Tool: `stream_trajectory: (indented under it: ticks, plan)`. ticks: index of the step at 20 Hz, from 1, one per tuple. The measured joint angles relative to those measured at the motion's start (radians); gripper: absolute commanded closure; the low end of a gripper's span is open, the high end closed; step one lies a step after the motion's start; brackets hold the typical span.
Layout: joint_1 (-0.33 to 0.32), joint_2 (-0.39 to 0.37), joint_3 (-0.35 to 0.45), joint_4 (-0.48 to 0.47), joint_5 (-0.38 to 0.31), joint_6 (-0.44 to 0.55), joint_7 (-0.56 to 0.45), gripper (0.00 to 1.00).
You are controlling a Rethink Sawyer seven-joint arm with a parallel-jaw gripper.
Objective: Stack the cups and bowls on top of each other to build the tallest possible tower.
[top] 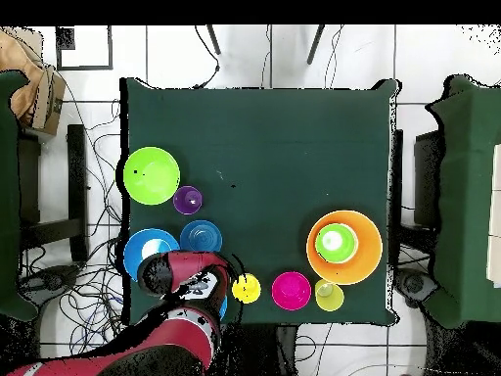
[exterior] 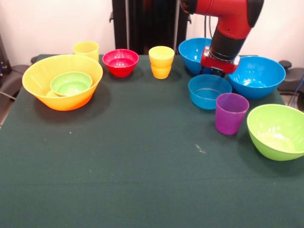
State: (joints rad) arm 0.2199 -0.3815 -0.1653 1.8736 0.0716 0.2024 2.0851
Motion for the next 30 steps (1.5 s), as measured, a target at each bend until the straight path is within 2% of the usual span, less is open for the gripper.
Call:
stream_trajectory:
  ticks: [6, 10, 13, 16, 17, 21, 23, 30]
  plan:
    - [-0.012, -0.005, 0.008, 0.003, -0.001, -0.001, 0.0, 0.0]
    - [-0.052, -0.05, 0.033, 0.03, -0.006, -0.001, 0.0, 0.0]
    - [-0.118, -0.163, 0.057, 0.1, -0.023, 0.005, 0.0, 0.0]
    - [-0.158, -0.233, 0.063, 0.141, -0.036, 0.019, 0.0, 0.0]
    - [-0.199, -0.299, 0.065, 0.178, -0.052, 0.036, 0.0, 0.0]
    - [-0.255, -0.38, 0.061, 0.218, -0.095, 0.045, 0.0, 0.0]
    - [-0.282, -0.399, 0.056, 0.227, -0.144, 0.044, 0.0, 0.0]
    - [-0.316, -0.383, 0.055, 0.23, -0.253, 0.038, 0.0, 0.0]
